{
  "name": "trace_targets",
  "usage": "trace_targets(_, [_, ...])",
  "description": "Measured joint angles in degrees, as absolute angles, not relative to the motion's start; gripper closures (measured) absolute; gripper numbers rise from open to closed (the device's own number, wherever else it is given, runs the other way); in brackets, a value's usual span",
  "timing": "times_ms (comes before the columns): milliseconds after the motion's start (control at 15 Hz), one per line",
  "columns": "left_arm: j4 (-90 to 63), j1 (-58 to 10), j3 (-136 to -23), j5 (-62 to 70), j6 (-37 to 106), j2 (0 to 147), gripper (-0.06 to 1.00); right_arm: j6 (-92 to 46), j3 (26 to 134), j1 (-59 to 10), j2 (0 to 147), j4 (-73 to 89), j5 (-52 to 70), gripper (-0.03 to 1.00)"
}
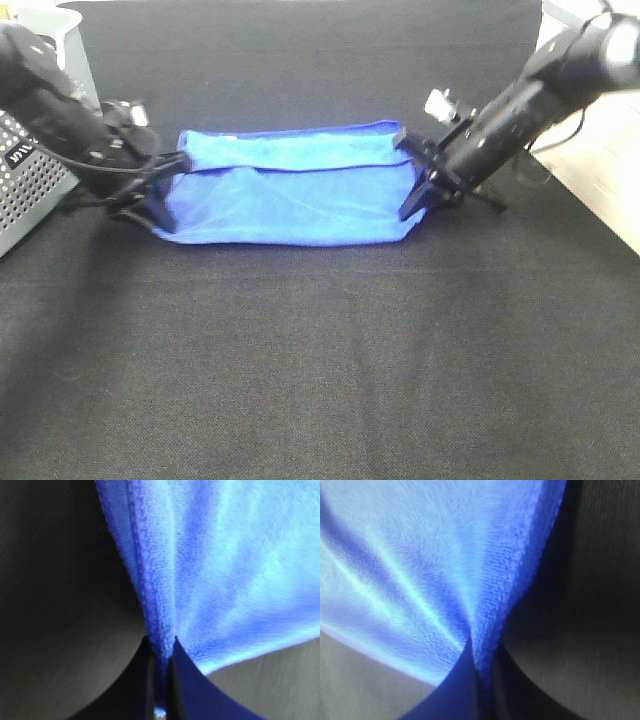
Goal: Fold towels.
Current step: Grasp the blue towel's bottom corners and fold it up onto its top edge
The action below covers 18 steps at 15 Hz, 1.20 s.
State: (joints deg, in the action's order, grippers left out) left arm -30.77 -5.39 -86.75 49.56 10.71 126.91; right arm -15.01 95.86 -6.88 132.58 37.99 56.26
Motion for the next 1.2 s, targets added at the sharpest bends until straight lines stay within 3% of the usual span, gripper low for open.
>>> trace_targets(200, [-30.4,-4.7,-75.6,47.8,11.9,119.8,0.92,-13.9,88.8,-7.2,127.3,36.3,56.8,0.97])
trace_targets(400, [-30.4,-6.9,-62.9,44.7,14.2,114.4,0.92,-15.9,72.2,-7.3,120.3,36.8,52.4,0.97])
trace_targets(600, [-30.7,-8.1,-57.9,41.3,14.0,110.8,0.92,-17.9,64.0,-7.3,117.7,37.0,48.9,0.97])
trace_targets(867, [-30.8,-8.1,-60.4,40.7,12.1,109.7,0.92,-18.9,65.8,-7.3,117.7,36.7,48.0,0.97])
trace_targets(1200, [-30.4,-5.3,-74.1,40.7,6.4,113.4,0.92,-18.0,85.3,-7.3,122.0,36.3,50.3,0.97])
